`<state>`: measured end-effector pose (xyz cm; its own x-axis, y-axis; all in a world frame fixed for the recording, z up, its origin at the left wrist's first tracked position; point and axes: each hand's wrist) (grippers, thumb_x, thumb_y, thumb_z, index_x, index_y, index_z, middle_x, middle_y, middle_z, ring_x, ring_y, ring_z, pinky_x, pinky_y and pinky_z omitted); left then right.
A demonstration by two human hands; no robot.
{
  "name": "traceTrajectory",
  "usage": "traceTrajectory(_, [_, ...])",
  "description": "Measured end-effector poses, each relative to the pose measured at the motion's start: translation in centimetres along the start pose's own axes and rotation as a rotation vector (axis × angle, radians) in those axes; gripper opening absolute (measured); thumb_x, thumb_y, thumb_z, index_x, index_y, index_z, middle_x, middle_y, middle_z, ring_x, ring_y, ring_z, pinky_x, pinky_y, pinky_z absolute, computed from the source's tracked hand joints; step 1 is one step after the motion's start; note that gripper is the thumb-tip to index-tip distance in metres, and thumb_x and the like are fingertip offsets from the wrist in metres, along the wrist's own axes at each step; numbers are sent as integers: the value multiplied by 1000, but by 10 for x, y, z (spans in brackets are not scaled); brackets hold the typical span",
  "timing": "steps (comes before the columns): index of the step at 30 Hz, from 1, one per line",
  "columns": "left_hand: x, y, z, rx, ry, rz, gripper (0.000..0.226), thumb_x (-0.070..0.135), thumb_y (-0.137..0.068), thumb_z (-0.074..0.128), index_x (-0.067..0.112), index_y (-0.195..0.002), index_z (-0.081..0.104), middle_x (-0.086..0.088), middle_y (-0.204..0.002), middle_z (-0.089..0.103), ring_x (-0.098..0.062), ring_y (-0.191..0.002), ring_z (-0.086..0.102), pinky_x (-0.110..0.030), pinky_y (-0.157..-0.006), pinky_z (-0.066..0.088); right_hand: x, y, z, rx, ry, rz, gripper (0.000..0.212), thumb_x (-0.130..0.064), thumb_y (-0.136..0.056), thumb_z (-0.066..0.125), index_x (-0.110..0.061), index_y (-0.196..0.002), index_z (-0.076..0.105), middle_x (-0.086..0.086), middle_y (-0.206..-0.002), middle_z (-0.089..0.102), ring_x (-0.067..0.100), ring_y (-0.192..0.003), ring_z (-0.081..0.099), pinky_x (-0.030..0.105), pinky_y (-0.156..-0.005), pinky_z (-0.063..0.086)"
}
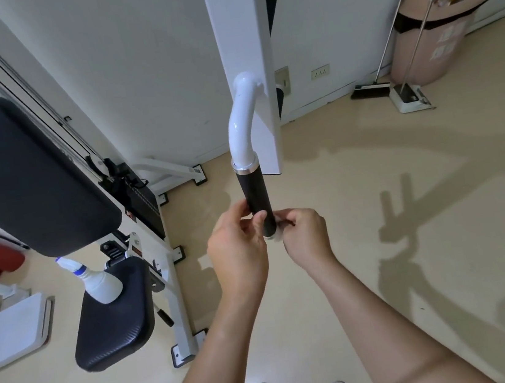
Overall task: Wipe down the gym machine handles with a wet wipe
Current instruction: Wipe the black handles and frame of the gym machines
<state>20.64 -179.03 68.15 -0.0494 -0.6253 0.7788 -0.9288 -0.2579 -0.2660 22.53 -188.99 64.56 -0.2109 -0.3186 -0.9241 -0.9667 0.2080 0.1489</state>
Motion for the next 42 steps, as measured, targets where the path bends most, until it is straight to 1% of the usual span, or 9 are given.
traceTrajectory(3, [6, 4, 1, 24, 44, -45, 18, 19, -87, 67, 24, -103, 62, 12, -92, 67, 6, -75, 61, -5, -67, 43, 20, 2, -13, -70, 145, 90, 21, -8, -83, 55, -14, -77, 75, 9, -71, 70, 23, -61, 54, 24, -53, 42])
traceTrajectory(8, [11, 27, 0, -24, 63, -28, 17, 20, -84, 68, 21, -76, 54, 8, -74, 60, -6, -69, 58, -18, -61, 45, 20, 17, -38, -111, -604, 282, 13, 4, -86, 60, -2, -87, 72, 15, -83, 74, 21, -73, 68, 30, -72, 56])
traceTrajectory(11, [20, 43, -1, -200, 114, -15, 12, 30, -81, 72, 29, -89, 63, 12, -81, 64, -5, -75, 60, -15, -64, 47, 7, 31, -56, -190, -780, 242, 11, 1, -88, 61, 3, -95, 69, 19, -90, 73, 22, -78, 69, 30, -76, 55])
traceTrajectory(16, [40, 49, -7, -301, 373, -159, 10, 18, -86, 68, 27, -85, 74, 11, -70, 71, -5, -66, 65, -21, -67, 52, -14, 49, -85, -154, -621, 142, 13, -15, -89, 64, -10, -82, 74, 8, -68, 57, 12, -57, 46, 20, -56, 42])
traceTrajectory(21, [74, 52, -3, -230, 617, -258, 20, 10, -92, 58, 18, -80, 72, 6, -63, 66, -10, -53, 56, -20, -57, 46, -31, 47, -127, -107, -631, 101, 16, -16, -90, 62, -15, -81, 75, 7, -70, 49, 12, -53, 36, 19, -51, 37])
traceTrajectory(25, [106, 51, 15, -129, 515, -62, 17, 18, -92, 57, 31, -86, 67, 7, -69, 63, -11, -62, 58, -23, -60, 49, -38, 20, -167, -96, -559, 35, 5, -17, -87, 66, -14, -88, 69, 2, -61, 49, 10, -50, 39, 19, -50, 38])
traceTrajectory(28, [134, 44, 50, -230, 322, 44, 10, 32, -89, 61, 39, -87, 68, 11, -77, 66, -8, -68, 58, -22, -61, 49, -39, -10, -201, -244, -526, -34, 11, -18, -87, 65, -11, -83, 72, 8, -66, 52, 11, -52, 40, 17, -49, 39])
traceTrajectory(35, [193, 31, 128, 1, 412, -219, 22, 21, -92, 58, 23, -73, 67, 2, -62, 67, -11, -58, 57, -30, -59, 47, -38, -72, -287, -706, -297, -136, 22, -16, -88, 66, -25, -107, 72, -1, -94, 73, 5, -81, 63, 20, -70, 47])
traceTrajectory(42, [214, 7, 126, 262, 174, -176, 21, 29, -89, 62, 24, -70, 67, 4, -61, 63, -8, -52, 50, -22, -52, 40, -62, -103, -271, -576, -560, -66, 16, -2, -88, 60, -14, -85, 70, 4, -75, 72, 11, -62, 62, 26, -56, 42])
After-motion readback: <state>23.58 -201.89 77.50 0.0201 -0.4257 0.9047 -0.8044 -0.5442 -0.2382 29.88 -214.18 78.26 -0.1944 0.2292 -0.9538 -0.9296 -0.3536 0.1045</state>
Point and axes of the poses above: each hand's wrist, its own y-axis away from the middle knuckle, its own z-axis out of the palm, x = y × z
